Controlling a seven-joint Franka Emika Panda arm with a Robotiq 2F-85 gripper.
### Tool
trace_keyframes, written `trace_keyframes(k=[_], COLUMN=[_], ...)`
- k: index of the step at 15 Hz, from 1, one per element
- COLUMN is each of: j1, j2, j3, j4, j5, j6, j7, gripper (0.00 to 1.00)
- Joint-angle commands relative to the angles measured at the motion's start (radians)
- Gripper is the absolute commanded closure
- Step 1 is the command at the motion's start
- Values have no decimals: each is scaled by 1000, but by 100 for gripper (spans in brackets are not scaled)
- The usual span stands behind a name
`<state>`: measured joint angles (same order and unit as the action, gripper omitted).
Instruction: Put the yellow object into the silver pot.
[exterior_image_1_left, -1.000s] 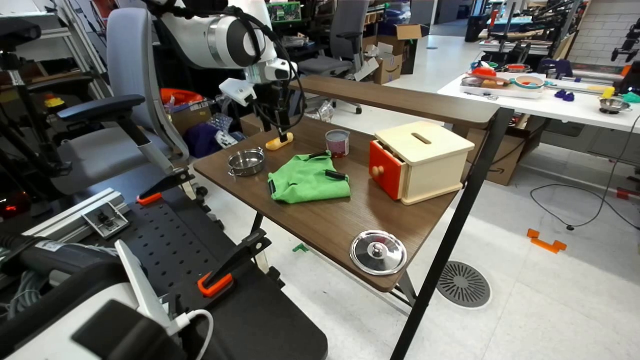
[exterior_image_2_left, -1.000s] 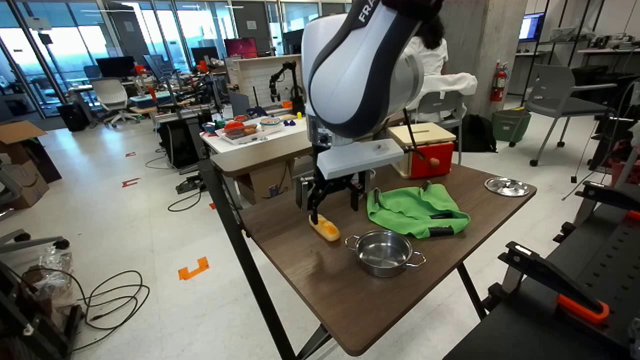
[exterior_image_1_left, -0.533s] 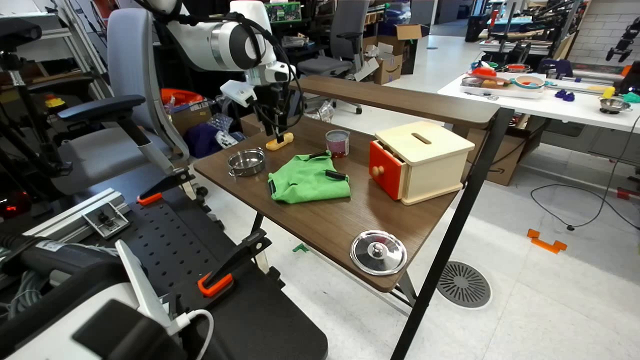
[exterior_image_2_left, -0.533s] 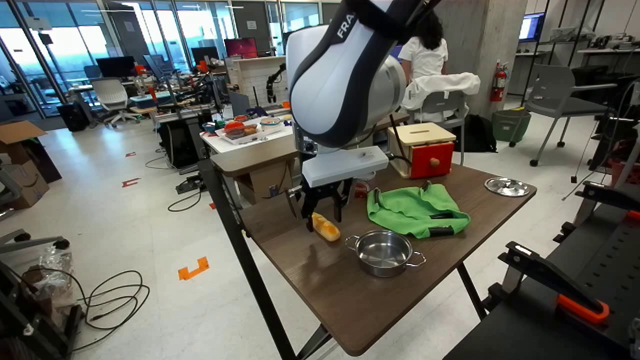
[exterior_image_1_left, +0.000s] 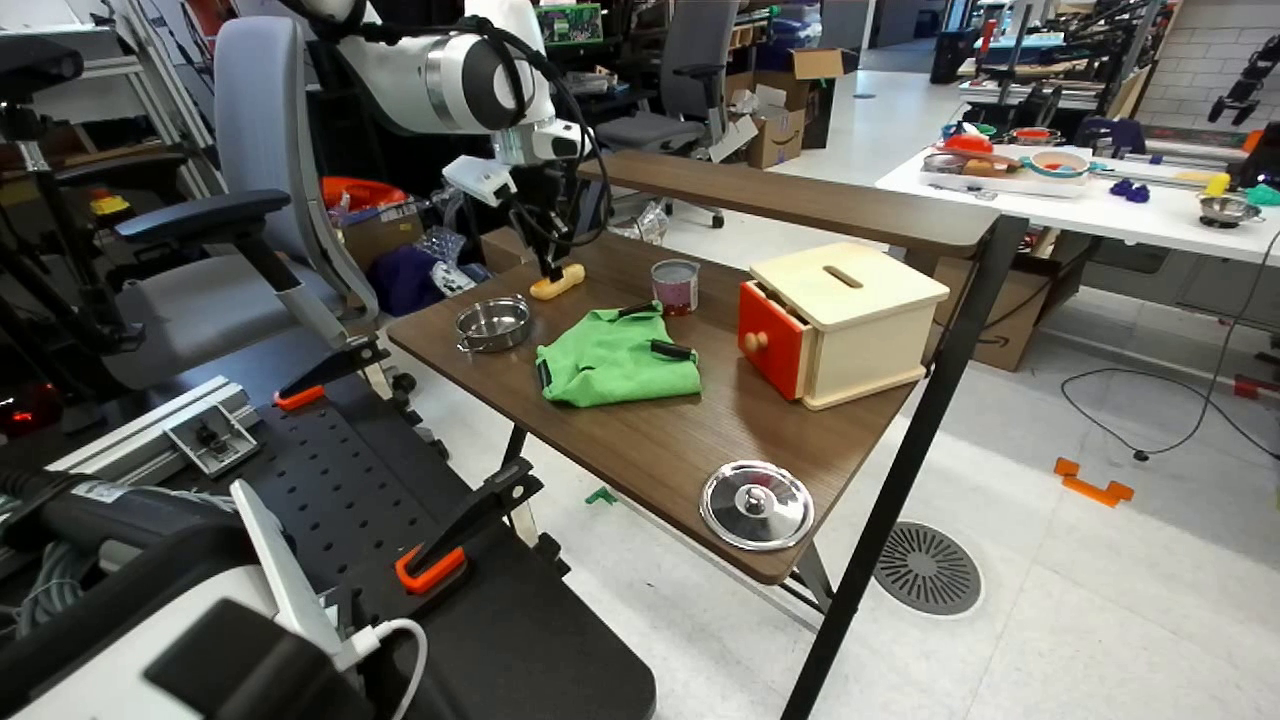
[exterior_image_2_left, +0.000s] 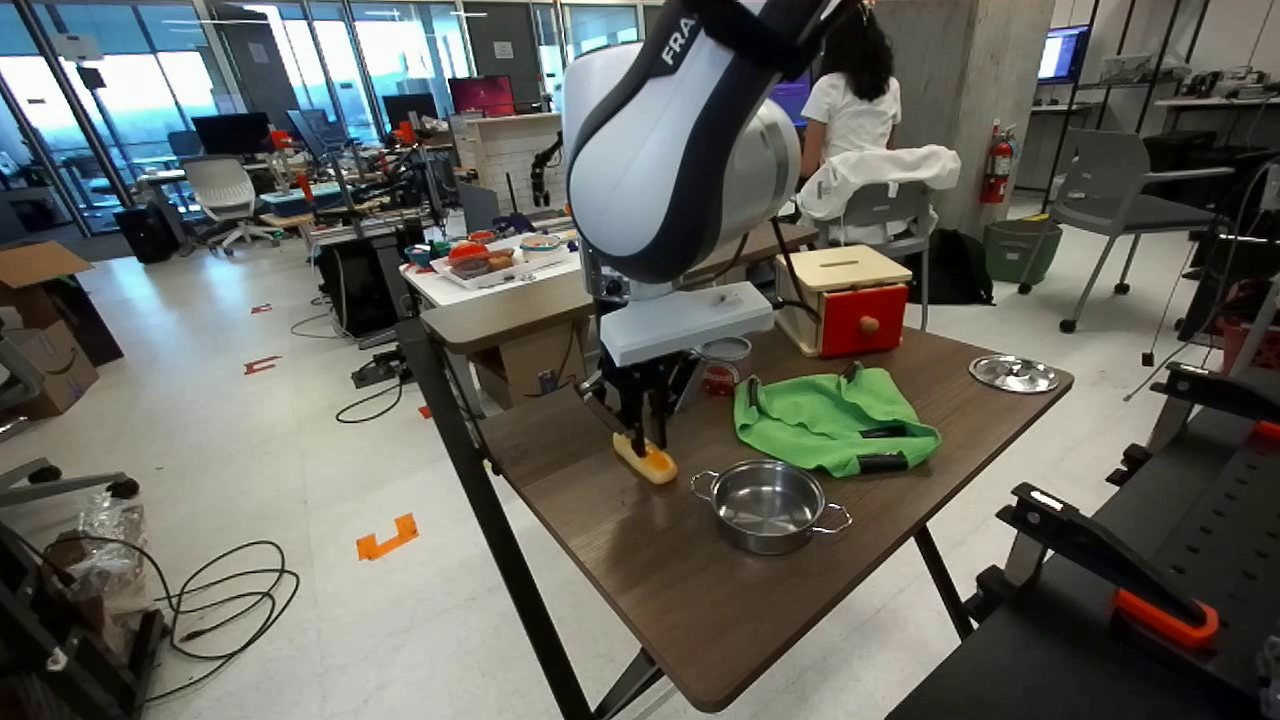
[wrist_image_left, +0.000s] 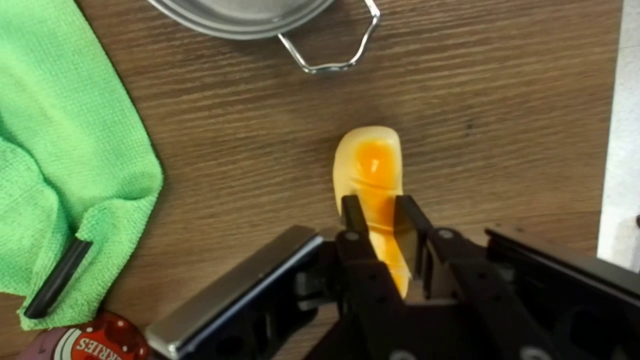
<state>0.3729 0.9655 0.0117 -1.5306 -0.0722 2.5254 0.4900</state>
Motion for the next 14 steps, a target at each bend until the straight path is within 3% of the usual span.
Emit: trace_keyframes(k=[1,7,8,12,13,14], j1=[-2,6,8,12,14,15], j2=[19,39,43,67,73,76], j3=[6,8,7,8,7,5], j4=[22,37,39,51,52,52], j5=[22,16,14,12,10,9], j6=[-47,-75,-76,-92,-92,-93], j7=[-48,-68,-68,-70,-70,-71], gripper=[45,3,0,0,25,26])
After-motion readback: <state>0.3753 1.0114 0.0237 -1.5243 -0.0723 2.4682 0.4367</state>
